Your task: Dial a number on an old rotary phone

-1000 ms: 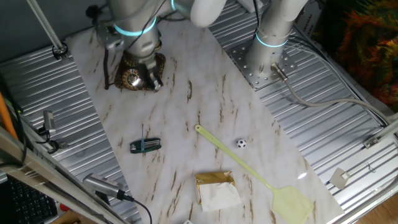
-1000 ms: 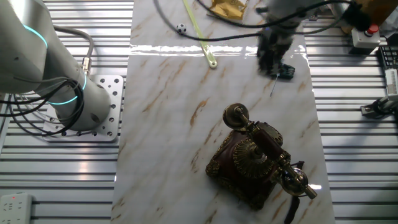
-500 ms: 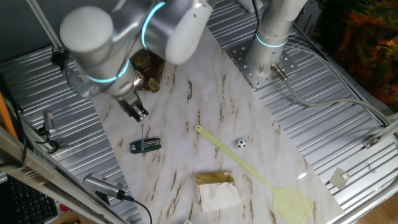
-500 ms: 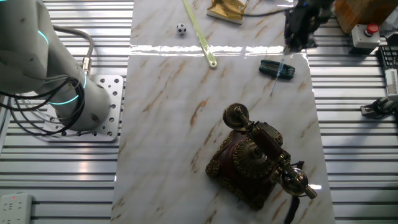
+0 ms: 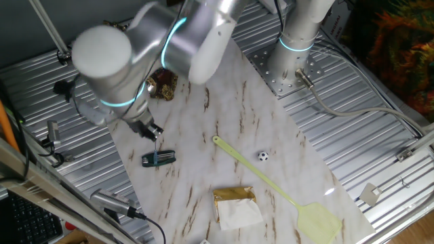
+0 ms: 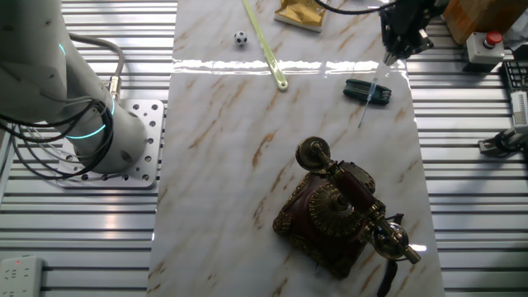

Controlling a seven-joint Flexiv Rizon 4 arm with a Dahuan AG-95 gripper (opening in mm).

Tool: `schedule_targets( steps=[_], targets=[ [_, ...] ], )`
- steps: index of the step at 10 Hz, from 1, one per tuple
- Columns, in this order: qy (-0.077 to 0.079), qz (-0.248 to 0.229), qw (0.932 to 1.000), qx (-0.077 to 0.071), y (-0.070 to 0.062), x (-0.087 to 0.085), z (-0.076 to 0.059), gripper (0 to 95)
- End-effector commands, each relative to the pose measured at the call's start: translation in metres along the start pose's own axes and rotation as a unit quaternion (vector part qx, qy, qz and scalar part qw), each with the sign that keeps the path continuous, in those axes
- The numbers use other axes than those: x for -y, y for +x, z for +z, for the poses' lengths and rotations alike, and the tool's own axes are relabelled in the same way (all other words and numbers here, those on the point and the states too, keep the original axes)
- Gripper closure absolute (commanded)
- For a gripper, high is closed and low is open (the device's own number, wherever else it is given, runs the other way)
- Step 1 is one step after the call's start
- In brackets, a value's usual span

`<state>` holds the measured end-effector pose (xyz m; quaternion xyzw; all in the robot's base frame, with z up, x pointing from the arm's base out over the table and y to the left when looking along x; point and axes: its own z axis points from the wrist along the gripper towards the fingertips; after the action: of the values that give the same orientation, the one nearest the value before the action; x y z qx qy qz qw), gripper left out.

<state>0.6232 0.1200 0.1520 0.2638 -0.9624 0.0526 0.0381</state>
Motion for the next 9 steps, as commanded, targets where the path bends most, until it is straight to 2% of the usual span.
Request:
schedule_targets(
  steps=[1,4,7,9],
  targets=[
    [0.034,-0.052,0.998,-0.008,-0.009,-0.001,0.03,95.0],
    [0.056,-0.071,0.9956,-0.023,-0.012,-0.002,0.05,95.0],
    [0.069,-0.075,0.9943,-0.032,-0.012,-0.002,0.055,95.0],
    [0.071,-0.077,0.9936,-0.04,-0.012,-0.002,0.057,95.0]
  ],
)
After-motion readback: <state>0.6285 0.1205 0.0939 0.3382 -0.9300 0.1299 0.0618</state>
